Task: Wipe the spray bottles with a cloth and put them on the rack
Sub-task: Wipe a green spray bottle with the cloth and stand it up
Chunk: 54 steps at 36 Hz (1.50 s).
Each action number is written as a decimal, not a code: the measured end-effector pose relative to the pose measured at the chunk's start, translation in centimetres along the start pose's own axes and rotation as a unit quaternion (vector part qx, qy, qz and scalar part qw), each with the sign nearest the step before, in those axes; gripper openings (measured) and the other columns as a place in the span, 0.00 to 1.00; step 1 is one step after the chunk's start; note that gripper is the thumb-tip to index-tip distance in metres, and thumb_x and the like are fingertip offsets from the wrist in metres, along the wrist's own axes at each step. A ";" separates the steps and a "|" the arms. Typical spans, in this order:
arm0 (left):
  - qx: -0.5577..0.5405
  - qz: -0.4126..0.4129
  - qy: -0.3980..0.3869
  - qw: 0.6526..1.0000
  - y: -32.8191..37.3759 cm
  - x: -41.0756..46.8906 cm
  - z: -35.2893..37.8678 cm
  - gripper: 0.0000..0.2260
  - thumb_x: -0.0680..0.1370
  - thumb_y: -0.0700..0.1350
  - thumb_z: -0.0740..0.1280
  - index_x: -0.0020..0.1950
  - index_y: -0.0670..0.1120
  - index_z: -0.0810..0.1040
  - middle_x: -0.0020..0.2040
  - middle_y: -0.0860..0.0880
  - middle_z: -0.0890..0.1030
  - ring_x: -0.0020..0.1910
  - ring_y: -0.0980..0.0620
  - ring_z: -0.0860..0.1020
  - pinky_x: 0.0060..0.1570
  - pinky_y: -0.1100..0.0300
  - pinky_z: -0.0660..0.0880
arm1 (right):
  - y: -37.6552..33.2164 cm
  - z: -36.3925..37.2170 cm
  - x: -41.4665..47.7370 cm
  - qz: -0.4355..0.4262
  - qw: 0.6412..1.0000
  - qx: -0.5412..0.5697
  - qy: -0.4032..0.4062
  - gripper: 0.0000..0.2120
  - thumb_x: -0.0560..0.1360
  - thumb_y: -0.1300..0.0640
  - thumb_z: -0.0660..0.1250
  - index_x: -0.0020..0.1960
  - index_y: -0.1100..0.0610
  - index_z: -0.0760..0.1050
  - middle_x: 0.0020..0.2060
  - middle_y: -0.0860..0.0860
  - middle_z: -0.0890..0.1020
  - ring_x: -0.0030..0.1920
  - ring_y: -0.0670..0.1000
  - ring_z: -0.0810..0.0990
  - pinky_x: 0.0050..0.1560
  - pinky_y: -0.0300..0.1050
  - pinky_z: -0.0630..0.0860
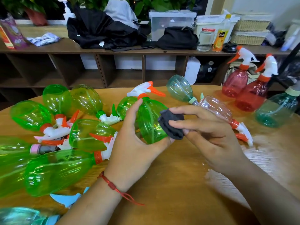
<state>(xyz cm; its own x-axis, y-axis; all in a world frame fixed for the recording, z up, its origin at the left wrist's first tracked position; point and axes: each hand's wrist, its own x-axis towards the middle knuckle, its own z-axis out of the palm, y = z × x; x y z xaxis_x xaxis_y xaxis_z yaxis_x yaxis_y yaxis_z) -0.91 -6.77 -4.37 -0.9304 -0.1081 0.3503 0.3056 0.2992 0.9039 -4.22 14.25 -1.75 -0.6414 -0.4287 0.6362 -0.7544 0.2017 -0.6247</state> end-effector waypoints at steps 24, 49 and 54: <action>0.181 0.094 -0.101 0.974 0.5 -0.6 0.3 0.52 0.68 0.59 0.84 0.85 0.57 0.58 0.79 0.63 0.65 0.79 0.64 0.64 0.77 0.68 0.63 | 1.5 1.0 0.2 0.163 0.971 0.158 0.081 0.17 0.84 0.72 0.60 0.65 0.61 0.82 0.68 0.52 0.83 0.72 0.52 0.78 0.75 0.56 0.73; -0.159 -0.006 -0.017 0.987 0.8 -0.1 -0.2 0.42 0.70 0.39 0.80 0.81 0.49 0.67 0.72 0.54 0.79 0.73 0.52 0.77 0.70 0.55 0.76 | 0.1 1.2 0.0 0.088 0.979 0.169 0.066 0.14 0.82 0.66 0.65 0.66 0.60 0.81 0.71 0.56 0.80 0.74 0.57 0.76 0.73 0.62 0.73; -0.128 0.009 -0.069 0.989 1.2 -0.4 0.2 0.45 0.72 0.41 0.81 0.83 0.52 0.62 0.77 0.54 0.75 0.76 0.50 0.74 0.74 0.45 0.73 | 0.9 1.1 0.3 0.183 0.929 0.310 0.088 0.18 0.84 0.62 0.61 0.72 0.62 0.77 0.73 0.58 0.77 0.77 0.61 0.72 0.76 0.72 0.66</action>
<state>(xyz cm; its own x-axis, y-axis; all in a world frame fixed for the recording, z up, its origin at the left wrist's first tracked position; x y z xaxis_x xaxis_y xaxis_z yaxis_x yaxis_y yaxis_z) -0.18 -6.21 -3.52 -0.9374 0.0317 0.3467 0.3479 0.0475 0.9363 -4.96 13.34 -2.59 -0.8931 -0.2694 0.3602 -0.2914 -0.2633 -0.9196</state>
